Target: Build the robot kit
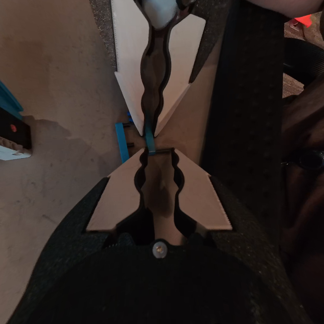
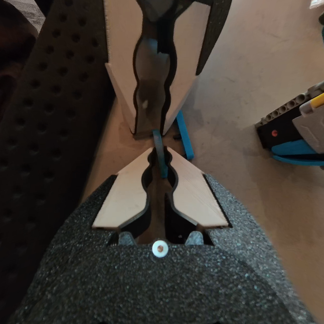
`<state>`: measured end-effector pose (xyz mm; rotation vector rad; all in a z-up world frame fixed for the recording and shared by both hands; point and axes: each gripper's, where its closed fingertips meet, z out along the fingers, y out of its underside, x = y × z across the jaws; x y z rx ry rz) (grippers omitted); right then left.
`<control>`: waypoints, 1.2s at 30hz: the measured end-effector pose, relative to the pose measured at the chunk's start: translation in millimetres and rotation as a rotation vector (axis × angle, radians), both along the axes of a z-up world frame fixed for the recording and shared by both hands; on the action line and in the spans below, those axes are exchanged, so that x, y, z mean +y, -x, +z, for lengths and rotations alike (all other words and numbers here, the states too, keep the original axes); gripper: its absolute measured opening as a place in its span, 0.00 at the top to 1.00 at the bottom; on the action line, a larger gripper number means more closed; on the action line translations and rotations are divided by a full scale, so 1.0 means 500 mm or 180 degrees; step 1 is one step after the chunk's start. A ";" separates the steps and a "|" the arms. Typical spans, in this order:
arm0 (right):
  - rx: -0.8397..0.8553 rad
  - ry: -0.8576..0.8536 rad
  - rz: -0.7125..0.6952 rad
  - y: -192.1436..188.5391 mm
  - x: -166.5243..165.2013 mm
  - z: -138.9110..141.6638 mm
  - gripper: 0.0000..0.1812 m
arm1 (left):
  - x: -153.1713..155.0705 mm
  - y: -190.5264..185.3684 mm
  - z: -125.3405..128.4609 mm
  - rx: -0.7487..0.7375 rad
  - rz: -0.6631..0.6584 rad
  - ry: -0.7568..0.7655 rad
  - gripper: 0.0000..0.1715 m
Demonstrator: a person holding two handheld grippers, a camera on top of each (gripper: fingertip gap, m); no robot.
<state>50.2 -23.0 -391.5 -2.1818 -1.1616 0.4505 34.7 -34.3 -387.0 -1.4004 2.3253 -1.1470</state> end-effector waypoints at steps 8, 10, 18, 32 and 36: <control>0.0093 0.0091 -0.0076 0.000 0.004 0.000 0.95 | 0.005 0.001 0.002 -0.0024 0.0029 -0.0027 0.84; 0.0064 0.0043 -0.0069 -0.001 0.003 0.000 0.95 | 0.015 -0.005 0.013 -0.0129 0.0104 -0.0034 0.82; 0.0227 -0.0303 -0.0143 -0.037 0.026 0.038 0.73 | 0.053 -0.012 0.021 -0.0189 0.0354 -0.0017 0.68; 0.0134 -0.0133 0.0109 -0.025 0.016 0.001 0.84 | 0.038 -0.025 0.000 -0.0073 0.0295 -0.0144 0.72; 0.0103 -0.0144 0.0109 -0.023 0.013 0.002 0.86 | 0.032 -0.025 0.001 -0.0034 0.0294 -0.0137 0.74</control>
